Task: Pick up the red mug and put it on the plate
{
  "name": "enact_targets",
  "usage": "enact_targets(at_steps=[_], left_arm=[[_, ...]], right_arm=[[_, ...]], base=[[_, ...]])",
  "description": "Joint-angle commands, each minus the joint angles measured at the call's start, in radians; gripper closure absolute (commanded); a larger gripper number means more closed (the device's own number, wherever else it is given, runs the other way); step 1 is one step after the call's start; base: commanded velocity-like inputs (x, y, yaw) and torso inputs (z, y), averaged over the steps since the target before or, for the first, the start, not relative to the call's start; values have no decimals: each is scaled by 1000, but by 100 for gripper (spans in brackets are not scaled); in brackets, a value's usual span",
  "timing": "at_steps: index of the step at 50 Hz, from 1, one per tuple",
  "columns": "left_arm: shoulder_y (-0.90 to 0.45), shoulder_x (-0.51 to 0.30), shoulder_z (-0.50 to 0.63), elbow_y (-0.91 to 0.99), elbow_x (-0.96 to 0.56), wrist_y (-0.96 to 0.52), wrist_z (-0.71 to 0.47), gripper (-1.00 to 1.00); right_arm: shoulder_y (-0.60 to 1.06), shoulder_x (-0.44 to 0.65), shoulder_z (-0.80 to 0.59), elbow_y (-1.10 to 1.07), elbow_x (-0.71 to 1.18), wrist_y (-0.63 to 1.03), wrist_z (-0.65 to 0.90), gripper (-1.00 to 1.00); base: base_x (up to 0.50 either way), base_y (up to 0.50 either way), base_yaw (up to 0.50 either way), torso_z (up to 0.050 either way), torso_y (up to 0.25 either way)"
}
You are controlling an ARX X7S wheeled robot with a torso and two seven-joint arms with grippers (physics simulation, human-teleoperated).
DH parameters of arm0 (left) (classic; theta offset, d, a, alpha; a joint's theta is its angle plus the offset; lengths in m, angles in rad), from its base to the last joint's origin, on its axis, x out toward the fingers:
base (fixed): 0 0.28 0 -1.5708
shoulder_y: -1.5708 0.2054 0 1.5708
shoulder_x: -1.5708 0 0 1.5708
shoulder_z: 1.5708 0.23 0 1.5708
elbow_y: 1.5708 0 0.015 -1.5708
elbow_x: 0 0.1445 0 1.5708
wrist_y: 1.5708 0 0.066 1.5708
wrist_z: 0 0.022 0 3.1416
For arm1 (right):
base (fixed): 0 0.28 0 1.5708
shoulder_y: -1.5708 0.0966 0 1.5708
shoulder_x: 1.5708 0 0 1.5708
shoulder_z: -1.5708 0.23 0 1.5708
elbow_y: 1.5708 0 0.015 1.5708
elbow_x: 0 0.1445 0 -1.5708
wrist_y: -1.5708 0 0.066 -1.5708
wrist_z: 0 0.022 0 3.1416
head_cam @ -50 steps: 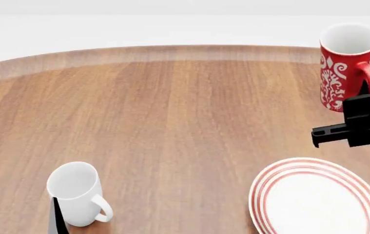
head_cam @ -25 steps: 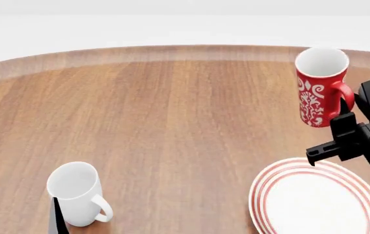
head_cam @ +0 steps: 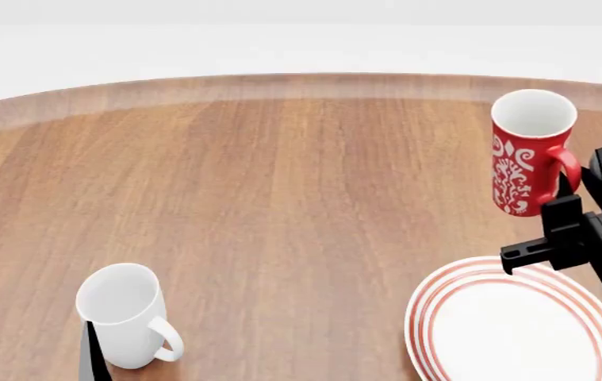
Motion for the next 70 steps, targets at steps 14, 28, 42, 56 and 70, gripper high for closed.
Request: enact_targets(at_steps=[14, 28, 42, 56, 70], left_arm=[[0, -2, 4, 2, -2, -4, 0, -100], [0, -4, 5, 4, -3, -7, -2, -100], [-1, -4, 6, 2, -1, -4, -3, -100], [-2, -4, 8, 0, -1, 1, -3, -100], [-3, -4, 8, -3, 0, 7, -4, -100]], right_arm=[[16, -128, -73, 372, -123, -211, -123, 100], [-30, -148, -17, 523, -84, -359, -192, 100], [-103, -142, 19, 553, -49, -440, -228, 100], [-201, -140, 89, 543, 26, -561, -283, 100], [-187, -154, 114, 611, 21, -592, -249, 100]], base=[[0, 0, 0, 0, 0], [0, 0, 0, 0, 1], [0, 0, 0, 0, 0], [0, 0, 0, 0, 1], [0, 0, 0, 0, 0]])
